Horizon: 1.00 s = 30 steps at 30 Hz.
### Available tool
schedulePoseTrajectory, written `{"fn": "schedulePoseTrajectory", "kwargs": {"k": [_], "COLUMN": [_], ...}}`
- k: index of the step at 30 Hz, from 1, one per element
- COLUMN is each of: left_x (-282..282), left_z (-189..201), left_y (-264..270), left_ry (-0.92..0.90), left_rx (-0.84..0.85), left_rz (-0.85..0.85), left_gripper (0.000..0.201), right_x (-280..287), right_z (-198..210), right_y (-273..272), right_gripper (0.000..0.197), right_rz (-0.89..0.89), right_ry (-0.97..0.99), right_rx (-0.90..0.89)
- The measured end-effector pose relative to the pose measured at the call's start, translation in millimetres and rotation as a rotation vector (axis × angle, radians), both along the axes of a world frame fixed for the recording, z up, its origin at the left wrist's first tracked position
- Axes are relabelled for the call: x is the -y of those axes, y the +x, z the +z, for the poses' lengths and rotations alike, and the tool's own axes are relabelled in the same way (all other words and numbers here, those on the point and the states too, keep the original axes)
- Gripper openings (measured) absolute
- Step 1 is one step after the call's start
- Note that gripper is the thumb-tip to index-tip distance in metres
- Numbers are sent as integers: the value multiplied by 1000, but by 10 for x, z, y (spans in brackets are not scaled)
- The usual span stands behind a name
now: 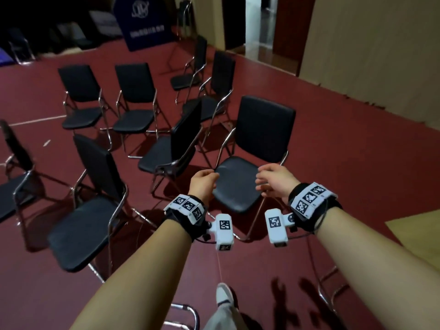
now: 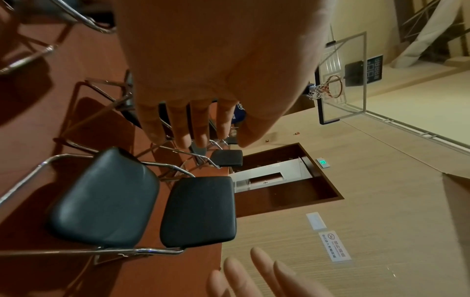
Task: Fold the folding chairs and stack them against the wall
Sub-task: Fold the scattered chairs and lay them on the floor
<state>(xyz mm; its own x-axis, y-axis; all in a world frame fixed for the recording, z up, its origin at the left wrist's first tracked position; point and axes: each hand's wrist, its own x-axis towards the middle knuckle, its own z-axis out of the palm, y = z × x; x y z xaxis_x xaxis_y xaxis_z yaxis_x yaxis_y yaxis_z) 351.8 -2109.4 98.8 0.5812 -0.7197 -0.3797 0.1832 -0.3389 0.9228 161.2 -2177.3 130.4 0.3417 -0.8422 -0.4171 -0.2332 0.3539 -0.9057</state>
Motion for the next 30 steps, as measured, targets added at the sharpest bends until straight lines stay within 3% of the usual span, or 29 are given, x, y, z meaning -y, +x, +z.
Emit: {"fn": "schedulePoseTrajectory", "kwargs": {"k": [3,10,16,20,30], "left_x": [426,1664,2830,3520,5037], "left_z": [27,23,241,324,-62], "left_y": [14,366,680,708,541], "left_ry": [-18,-59,-76,-58,-10], "left_rx": [22,6,52,77,63], "left_rz": [-36,-82,-150,-207,-170], "left_gripper": [22,14,9,20,26], "right_x": [375,1557,2663,3255,5007], "right_z": [82,122,319,351,-13], "right_y": [-4,314,489,472,340], "right_gripper": [12,15,13,12,20], "right_rz": [-18,-79,-127,-164,-71], "right_ry": [-26,-39,-120,-106,-76], "right_rx": [8,2,-53,-49,-84]}}
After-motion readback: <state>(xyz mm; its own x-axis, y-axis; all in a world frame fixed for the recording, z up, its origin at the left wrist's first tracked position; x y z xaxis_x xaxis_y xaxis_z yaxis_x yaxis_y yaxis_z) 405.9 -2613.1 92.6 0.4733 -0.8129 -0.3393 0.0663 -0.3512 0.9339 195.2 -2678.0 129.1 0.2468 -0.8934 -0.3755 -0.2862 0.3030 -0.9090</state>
